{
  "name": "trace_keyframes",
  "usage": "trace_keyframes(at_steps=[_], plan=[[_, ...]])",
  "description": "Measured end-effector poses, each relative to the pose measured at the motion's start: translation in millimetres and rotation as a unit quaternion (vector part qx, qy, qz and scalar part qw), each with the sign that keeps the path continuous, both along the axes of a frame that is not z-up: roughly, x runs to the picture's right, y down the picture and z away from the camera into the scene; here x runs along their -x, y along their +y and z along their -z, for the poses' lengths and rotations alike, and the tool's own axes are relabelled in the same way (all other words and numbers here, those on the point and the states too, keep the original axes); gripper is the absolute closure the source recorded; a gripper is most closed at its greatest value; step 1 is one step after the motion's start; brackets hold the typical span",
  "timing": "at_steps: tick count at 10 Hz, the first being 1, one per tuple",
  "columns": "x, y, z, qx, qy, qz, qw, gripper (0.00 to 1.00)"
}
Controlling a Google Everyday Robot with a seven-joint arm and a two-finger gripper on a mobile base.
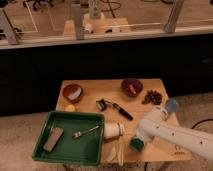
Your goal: Place sponge in table surface
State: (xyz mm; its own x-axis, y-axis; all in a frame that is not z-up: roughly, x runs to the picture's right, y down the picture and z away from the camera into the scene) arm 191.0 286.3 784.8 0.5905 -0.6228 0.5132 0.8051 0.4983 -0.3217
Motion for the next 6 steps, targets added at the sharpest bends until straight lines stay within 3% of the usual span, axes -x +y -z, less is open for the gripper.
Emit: trace_keyframes(at_steps=[1, 2, 6], plan=[[0, -2, 2.9, 0.008, -0.005, -0.010, 0.9999, 0.92], [-1, -5, 8.1, 0.011, -0.008, -0.015, 0.9998, 0.94], [-7, -50, 68.9, -0.017, -0.030, -0.041, 0.9986, 0.94]])
